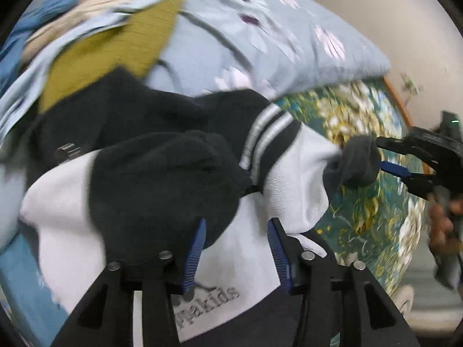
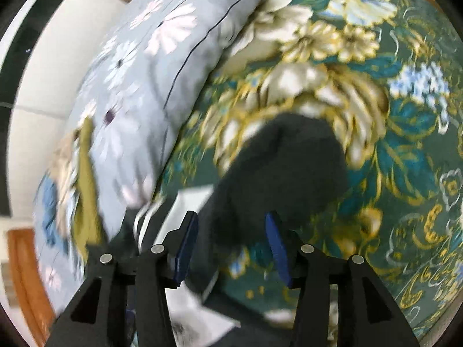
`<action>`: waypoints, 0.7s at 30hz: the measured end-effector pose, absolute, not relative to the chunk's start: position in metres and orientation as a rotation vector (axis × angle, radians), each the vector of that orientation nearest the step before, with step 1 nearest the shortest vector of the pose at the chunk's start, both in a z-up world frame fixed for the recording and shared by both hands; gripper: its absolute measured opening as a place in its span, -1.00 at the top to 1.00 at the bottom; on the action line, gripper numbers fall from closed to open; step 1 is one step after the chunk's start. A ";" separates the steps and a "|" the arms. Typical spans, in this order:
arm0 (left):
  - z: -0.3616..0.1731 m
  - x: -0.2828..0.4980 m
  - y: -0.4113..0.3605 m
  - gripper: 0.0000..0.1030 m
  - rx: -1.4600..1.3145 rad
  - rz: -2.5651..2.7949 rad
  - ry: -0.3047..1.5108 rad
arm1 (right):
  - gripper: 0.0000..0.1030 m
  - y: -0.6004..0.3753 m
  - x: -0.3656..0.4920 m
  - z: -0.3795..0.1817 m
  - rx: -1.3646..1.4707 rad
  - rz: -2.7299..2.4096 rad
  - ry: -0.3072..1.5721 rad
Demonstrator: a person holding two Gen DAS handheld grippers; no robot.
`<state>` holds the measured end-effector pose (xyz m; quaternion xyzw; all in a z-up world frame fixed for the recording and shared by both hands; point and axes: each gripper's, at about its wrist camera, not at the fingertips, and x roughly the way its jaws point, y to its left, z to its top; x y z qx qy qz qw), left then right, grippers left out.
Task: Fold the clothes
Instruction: 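Grasp a sleeve cuff with the left gripper and fold it across the jacket, then grasp the other sleeve cuff with the right gripper and fold it across the jacket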
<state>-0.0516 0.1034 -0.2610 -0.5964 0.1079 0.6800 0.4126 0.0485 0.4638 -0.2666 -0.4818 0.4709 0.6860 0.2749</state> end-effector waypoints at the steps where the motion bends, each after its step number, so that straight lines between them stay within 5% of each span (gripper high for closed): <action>1: -0.257 -0.056 0.093 -0.05 -1.515 1.730 0.238 | -0.01 0.471 0.038 -0.269 -1.294 1.806 1.248; 10: -0.231 -0.089 -0.021 -0.14 -1.627 1.928 0.124 | 0.01 0.503 0.012 -0.296 -1.399 1.551 1.135; 14: -0.232 -0.098 -0.064 -0.14 -1.697 1.987 0.027 | 0.82 0.506 0.035 -0.301 -1.387 1.504 1.167; 21: -0.232 -0.103 -0.110 -0.14 -1.749 2.053 -0.169 | 0.89 0.493 0.063 -0.223 -1.085 1.876 1.241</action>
